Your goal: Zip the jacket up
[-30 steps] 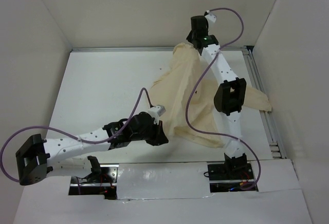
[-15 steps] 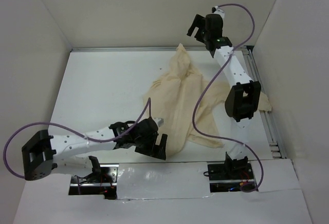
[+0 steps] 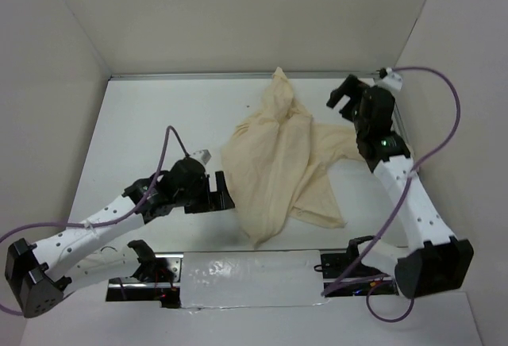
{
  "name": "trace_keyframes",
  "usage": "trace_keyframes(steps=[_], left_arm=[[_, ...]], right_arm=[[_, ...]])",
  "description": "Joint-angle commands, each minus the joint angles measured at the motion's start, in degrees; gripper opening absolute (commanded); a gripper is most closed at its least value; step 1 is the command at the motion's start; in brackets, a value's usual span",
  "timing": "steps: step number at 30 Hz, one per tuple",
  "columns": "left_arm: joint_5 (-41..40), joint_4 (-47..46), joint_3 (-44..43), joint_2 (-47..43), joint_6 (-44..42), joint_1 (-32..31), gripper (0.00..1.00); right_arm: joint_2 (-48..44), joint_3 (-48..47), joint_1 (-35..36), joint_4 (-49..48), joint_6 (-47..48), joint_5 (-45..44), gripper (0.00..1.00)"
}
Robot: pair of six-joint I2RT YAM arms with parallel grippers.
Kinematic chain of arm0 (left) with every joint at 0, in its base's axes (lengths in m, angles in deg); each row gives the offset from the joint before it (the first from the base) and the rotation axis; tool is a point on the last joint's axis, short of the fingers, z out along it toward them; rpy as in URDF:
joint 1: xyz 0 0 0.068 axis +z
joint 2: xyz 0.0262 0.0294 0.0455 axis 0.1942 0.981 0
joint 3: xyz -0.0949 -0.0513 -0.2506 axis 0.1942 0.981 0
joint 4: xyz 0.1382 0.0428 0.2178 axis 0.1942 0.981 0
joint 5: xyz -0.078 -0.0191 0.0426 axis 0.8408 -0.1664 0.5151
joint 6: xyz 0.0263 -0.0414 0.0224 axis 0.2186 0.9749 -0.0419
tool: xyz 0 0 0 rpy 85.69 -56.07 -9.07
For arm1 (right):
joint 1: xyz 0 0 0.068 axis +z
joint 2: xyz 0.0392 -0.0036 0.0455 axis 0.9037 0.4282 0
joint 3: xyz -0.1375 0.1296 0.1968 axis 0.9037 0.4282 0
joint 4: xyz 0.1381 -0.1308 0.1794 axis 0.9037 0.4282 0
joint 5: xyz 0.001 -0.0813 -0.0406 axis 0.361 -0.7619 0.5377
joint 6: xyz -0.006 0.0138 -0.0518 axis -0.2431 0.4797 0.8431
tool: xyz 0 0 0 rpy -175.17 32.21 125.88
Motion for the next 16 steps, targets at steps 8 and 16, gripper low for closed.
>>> trace_keyframes(steps=[8,16], left_arm=[[3.3,-0.4,-6.3,-0.8,-6.5,20.7,0.99],[6.8,-3.9,-3.2,-7.3,-7.6,25.3,0.99]], right_arm=[[-25.9,24.6,1.1,3.3,-7.7,-8.1,1.0],[-34.1,26.4,0.7,6.9,-9.1,-10.6,1.0]])
